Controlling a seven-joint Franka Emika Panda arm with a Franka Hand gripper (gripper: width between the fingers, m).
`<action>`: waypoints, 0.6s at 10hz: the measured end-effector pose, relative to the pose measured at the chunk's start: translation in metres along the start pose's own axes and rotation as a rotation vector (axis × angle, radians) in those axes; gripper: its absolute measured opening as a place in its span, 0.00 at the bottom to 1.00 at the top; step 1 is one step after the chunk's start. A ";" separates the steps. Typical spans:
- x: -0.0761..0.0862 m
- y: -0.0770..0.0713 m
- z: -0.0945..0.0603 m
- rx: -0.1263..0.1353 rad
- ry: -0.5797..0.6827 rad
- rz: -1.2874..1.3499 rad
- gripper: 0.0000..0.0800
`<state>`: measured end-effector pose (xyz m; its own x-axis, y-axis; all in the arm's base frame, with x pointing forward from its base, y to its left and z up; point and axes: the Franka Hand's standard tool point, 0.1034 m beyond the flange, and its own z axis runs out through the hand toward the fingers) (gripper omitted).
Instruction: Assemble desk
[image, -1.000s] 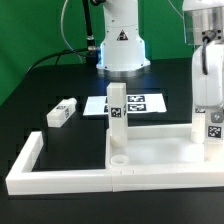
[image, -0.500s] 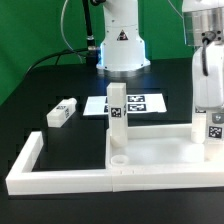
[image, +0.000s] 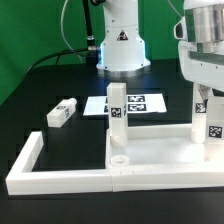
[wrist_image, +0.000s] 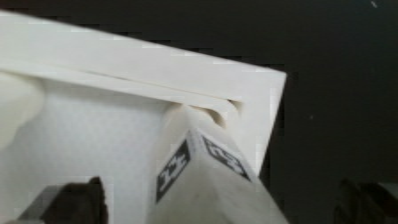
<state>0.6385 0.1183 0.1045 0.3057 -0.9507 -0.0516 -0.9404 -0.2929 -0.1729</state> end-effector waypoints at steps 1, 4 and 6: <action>0.003 0.000 0.000 -0.001 0.002 -0.081 0.81; 0.007 -0.006 -0.002 -0.061 0.043 -0.579 0.81; 0.008 -0.005 -0.001 -0.062 0.047 -0.535 0.78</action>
Offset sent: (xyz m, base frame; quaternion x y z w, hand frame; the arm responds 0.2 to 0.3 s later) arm 0.0192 0.0117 0.0022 -0.0705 -0.0041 -0.5436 0.8363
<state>0.6455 0.1123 0.1061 0.7387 -0.6701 0.0722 -0.6625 -0.7417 -0.1048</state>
